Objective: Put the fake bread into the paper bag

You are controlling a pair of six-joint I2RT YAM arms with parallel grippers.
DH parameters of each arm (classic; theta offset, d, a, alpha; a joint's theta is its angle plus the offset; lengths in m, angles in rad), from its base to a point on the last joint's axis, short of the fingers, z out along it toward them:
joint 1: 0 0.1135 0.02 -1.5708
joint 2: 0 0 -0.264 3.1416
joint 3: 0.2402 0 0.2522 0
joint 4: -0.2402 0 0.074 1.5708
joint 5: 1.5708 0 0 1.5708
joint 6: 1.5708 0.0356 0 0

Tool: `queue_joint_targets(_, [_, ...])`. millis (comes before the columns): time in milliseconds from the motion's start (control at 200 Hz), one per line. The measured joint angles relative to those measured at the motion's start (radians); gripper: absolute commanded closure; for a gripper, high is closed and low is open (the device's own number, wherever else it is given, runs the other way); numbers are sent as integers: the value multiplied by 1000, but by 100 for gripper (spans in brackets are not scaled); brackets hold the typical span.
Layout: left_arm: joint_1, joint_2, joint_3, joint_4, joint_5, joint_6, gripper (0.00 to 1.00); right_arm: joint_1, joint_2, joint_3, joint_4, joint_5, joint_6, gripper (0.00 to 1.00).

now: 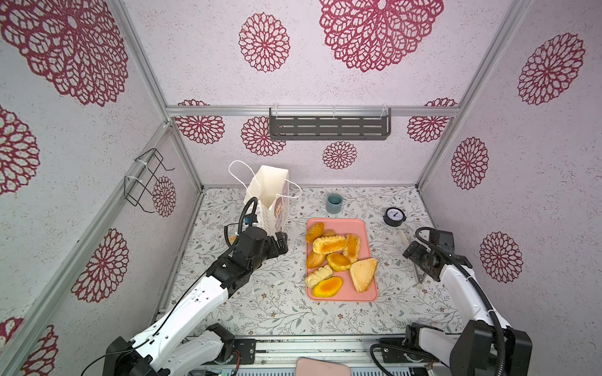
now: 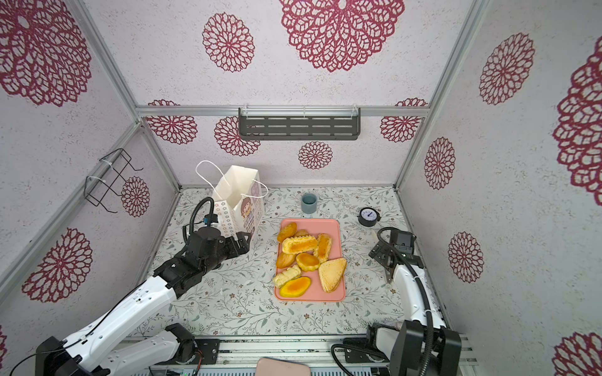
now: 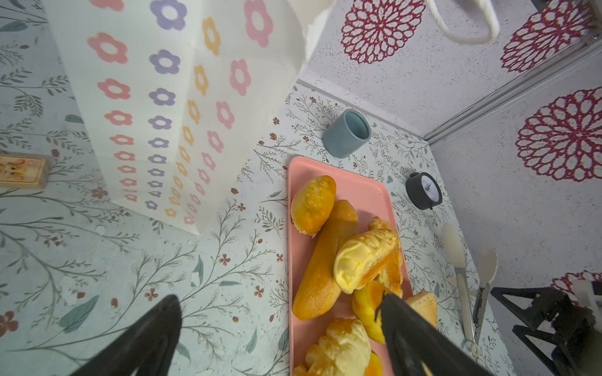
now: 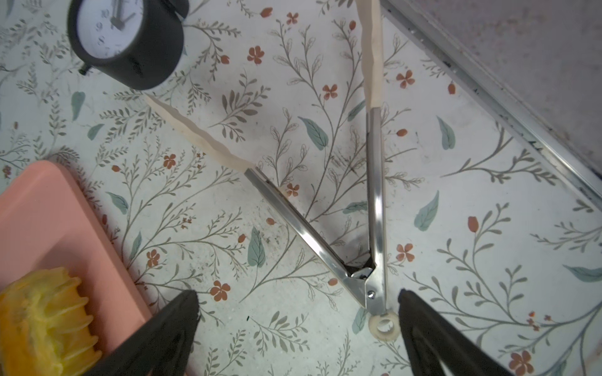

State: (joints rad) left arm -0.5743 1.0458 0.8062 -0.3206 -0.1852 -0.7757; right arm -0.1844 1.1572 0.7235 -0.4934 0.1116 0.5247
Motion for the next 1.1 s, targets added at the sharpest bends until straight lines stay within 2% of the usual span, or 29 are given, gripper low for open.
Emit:
queue_joint_targets(325, [-1, 15, -29, 53, 39, -3, 3, -1, 68, -1, -10, 30, -8, 5])
queue_joint_targets(570, [-1, 5, -27, 25, -6, 29, 2, -1, 90, -3, -10, 54, -18, 6])
queue_joint_targets(665, [-1, 4, 21, -47, -31, 68, 1, -1, 101, -3, -13, 60, -25, 6])
queue_joint_targets(761, [11, 4, 153, -169, -77, 128, 0, -1, 97, -3, -14, 60, -29, 6])
queue_joint_targets(846, [73, 5, 324, -269, -89, 197, 4, -1, 90, -3, -19, 59, -34, 7])
queue_joint_targets(961, [249, 43, 567, -376, -70, 296, 10, -1, 63, -3, -25, 50, -35, 8])
queue_joint_targets(1101, [436, 190, 797, -499, 34, 386, 16, -1, 24, -3, -30, 37, -35, 8])
